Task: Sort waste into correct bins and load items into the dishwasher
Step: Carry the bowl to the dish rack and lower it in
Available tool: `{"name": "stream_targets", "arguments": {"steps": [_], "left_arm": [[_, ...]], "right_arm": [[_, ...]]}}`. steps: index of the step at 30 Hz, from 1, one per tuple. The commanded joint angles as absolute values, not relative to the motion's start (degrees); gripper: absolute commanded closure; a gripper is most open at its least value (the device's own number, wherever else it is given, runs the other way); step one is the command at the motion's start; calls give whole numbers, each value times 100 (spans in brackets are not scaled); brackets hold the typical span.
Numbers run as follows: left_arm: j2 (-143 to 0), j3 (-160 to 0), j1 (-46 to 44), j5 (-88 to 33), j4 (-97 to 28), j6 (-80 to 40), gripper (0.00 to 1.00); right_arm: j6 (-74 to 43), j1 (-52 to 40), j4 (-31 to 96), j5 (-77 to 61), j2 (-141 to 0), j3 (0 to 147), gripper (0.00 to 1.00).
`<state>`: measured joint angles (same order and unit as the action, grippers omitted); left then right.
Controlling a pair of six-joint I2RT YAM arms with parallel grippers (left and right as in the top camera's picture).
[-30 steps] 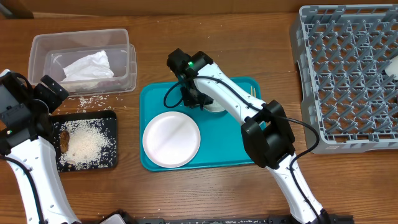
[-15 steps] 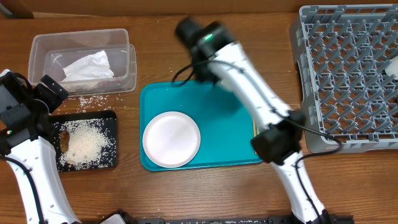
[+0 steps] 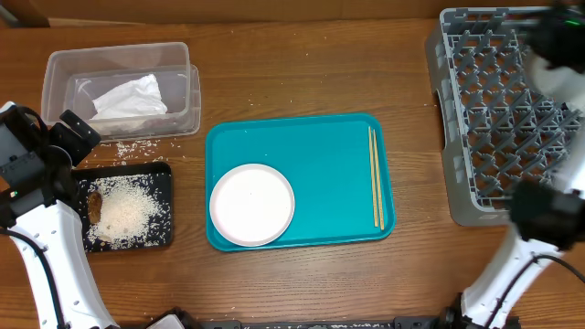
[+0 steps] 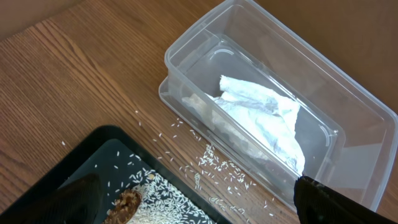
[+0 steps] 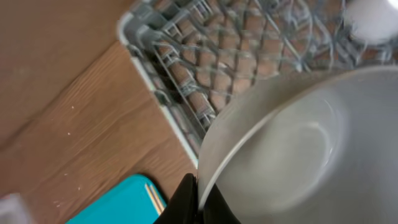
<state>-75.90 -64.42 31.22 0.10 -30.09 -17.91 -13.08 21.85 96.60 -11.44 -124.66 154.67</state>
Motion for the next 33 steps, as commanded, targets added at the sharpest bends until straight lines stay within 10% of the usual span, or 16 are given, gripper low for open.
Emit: {"name": "stream_targets", "arguments": {"steps": [1,15,33], "left_arm": [[-7478,-6466,3114,58,-2998,-1844,0],[-7478,-6466,3114,58,-2998,-1844,0],[-7478,-6466,3114,58,-2998,-1844,0]], "right_arm": [[-167,3103,9598,-3288,-12357,14709,96],[858,4792,6952,-7723,-12357,11133,96],[145,5212,6910,-6598,-12359,10689,96]]}}
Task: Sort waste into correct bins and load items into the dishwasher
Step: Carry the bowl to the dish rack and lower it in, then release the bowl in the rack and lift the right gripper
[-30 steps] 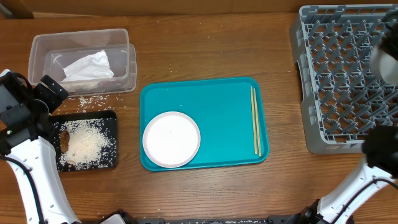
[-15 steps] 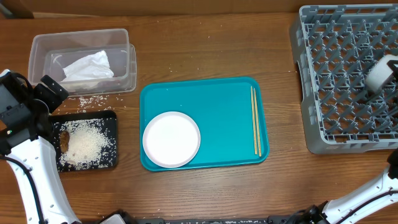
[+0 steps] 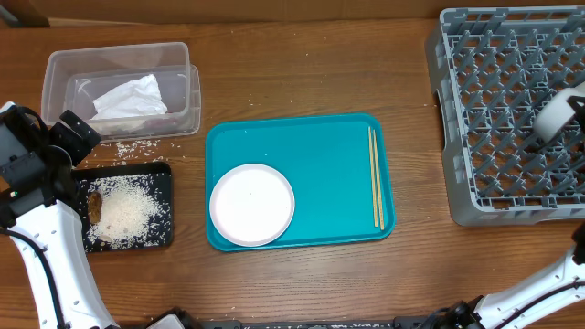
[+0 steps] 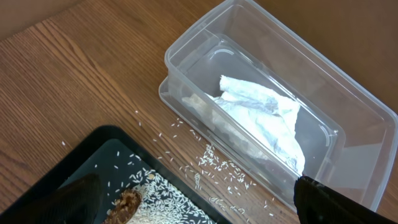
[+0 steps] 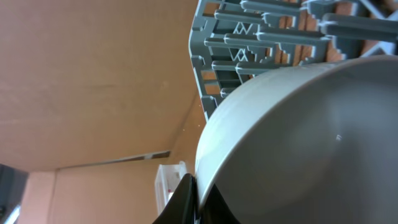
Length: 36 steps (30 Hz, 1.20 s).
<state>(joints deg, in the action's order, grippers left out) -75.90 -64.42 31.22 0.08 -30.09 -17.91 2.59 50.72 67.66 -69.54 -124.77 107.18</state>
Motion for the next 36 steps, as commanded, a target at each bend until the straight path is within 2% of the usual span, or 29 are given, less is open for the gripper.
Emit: {"name": "stream_targets", "arguments": {"steps": [1,9,11,12,14,23,29,30,33,34,36], "left_arm": [[-7478,-6466,3114,58,-2998,-1844,0],[-7478,-6466,3114,58,-2998,-1844,0],[-7478,-6466,3114,58,-2998,-1844,0],[-7478,-6466,3114,58,-2998,-1844,0],[-7478,-6466,3114,58,-2998,-1844,0],[-7478,-6466,3114,58,-2998,-1844,0],[-7478,-6466,3114,58,-2998,-1844,0],[-7478,-6466,3114,58,-2998,-1844,0],[-7478,-6466,3114,58,-2998,-1844,0],[-7478,-6466,3114,58,-2998,-1844,0],[-7478,-6466,3114,58,-2998,-1844,0]], "right_arm": [[143,5245,6978,-6600,-12359,10689,96],[126,5920,8156,-6254,-12016,11172,94],[-263,6062,8324,-5655,-11804,11190,82],[-414,6114,8342,-5323,-11699,11187,67],[-508,6176,8407,-4665,-11454,11187,49],[-604,5986,8416,-4801,-10991,11190,34],[-617,5680,8250,-4453,-10973,11183,35],[-714,5592,8143,-4246,-10973,11183,40],[-1295,5258,7734,-3133,-10973,11170,68],[-1518,5137,7592,-2696,-10980,11155,73],[-1977,4845,7312,-1728,-11043,11135,73]]}}
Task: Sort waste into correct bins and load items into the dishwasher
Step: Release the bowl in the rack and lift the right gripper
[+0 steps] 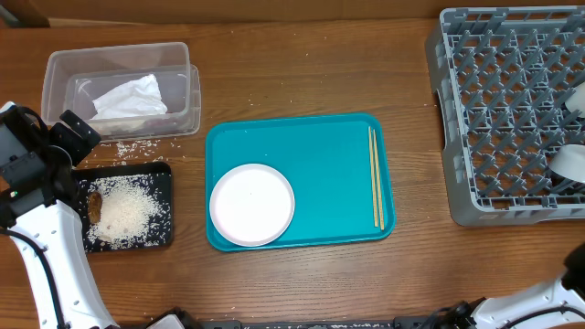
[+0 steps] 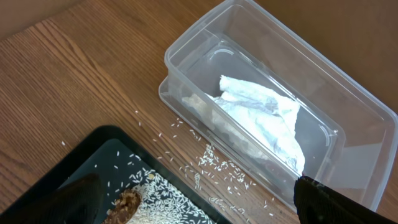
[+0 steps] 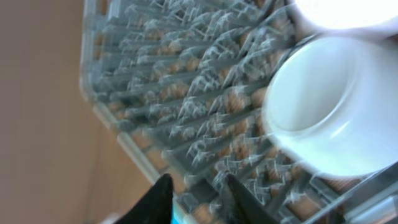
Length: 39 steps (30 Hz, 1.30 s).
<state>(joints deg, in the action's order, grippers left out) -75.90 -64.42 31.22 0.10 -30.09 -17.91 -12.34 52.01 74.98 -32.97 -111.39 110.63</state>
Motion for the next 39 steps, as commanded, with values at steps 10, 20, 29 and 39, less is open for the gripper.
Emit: {"name": "stream_targets", "arguments": {"steps": [10,20,29,39], "left_arm": [[-7478,-6466,3114,58,-2998,-1844,0],[-7478,-6466,3114,58,-2998,-1844,0],[-7478,-6466,3114,58,-2998,-1844,0],[-7478,-6466,3114,58,-2998,-1844,0]], "right_arm": [[-3177,4027,7301,738,-11716,11133,77],[-3601,4324,8202,810,-11858,11139,96],[-3170,4407,8409,-110,-10519,11142,96],[-443,2473,8910,-3015,-9649,11126,36]]}}
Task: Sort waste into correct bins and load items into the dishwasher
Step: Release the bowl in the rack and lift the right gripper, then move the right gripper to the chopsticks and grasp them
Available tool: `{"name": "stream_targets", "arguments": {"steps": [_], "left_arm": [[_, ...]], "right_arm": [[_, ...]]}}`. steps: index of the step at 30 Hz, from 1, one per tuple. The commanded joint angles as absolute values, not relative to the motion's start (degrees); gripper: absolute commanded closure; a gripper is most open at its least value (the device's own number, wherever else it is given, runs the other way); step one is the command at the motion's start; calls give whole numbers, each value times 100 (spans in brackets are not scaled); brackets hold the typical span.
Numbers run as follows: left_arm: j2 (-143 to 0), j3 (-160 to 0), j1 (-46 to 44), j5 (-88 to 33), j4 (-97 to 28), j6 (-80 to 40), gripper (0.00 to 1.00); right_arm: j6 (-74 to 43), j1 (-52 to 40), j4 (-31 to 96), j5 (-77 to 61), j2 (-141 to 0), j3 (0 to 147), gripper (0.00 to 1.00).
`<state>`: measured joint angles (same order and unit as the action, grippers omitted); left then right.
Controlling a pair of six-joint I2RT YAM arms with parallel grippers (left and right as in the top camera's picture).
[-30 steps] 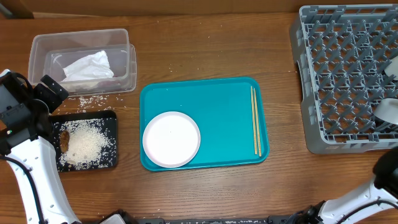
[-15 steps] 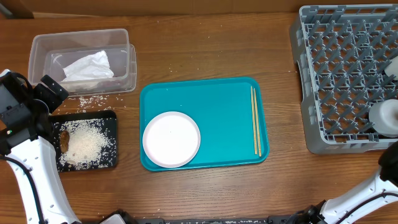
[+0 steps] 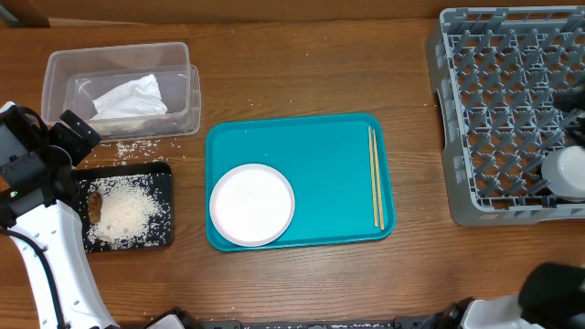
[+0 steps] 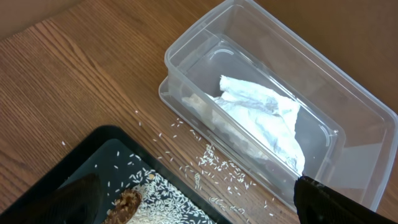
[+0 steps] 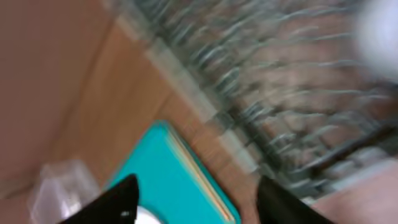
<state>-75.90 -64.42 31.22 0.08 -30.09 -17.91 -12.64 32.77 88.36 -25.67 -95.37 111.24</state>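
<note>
A white bowl [image 3: 565, 171] lies in the grey dish rack [image 3: 494, 110] near its right front corner. On the teal tray [image 3: 329, 155] rest a white plate [image 3: 252, 205] and a pair of chopsticks [image 3: 375, 178]. My right gripper [image 5: 199, 202] is open and holds nothing; its blurred wrist view looks over the tray's right edge, the chopsticks [image 5: 196, 168] and the rack's front. My left gripper [image 4: 199, 208] hangs open and holds nothing, above the black tray of rice [image 4: 93, 174] and the clear bin [image 4: 186, 50].
The clear bin [image 3: 119, 50] at the back left holds a crumpled white napkin [image 3: 128, 96]. Loose rice grains lie on the wood between the bin and the black tray [image 3: 167, 206], which also carries a brown scrap of food [image 3: 94, 208].
My right gripper was open right over the bowl in the rack; now it looks at the teal tray's right edge, away from the bowl. The bowl stays in the rack. The left arm is unchanged.
My right gripper first held the white bowl above the rack. It was then still shut on the bowl low at the rack's right side. Later it was open with the bowl lying in the rack, and now it has moved off toward the tray.
</note>
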Motion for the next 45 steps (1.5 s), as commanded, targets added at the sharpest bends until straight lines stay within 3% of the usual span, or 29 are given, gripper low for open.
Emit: {"name": "stream_targets", "arguments": {"steps": [1,6,9,11,15,24,45], "left_arm": [[-7478,-6466,3114,58,-2998,-1844,0],[-7478,-6466,3114,58,-2998,-1844,0],[-7478,-6466,3114,58,-2998,-1844,0],[-7478,-6466,3114,58,-2998,-1844,0],[-7478,-6466,3114,58,-2998,-1844,0],[-7478,-6466,3114,58,-2998,-1844,0],[-7478,-6466,3114,58,-2998,-1844,0]], "right_arm": [[-445,2143,8906,-2766,-9675,11102,36],[-449,506,8683,-1629,-9996,10801,37],[-720,-460,8420,-943,-10368,10353,49],[-965,-998,8071,-751,-10648,9926,51],[-1109,-1470,7599,-725,-10997,9406,51],[-1806,-1946,7170,322,-11699,9006,56],[-1874,-2029,6305,143,-11957,8764,58]]}}
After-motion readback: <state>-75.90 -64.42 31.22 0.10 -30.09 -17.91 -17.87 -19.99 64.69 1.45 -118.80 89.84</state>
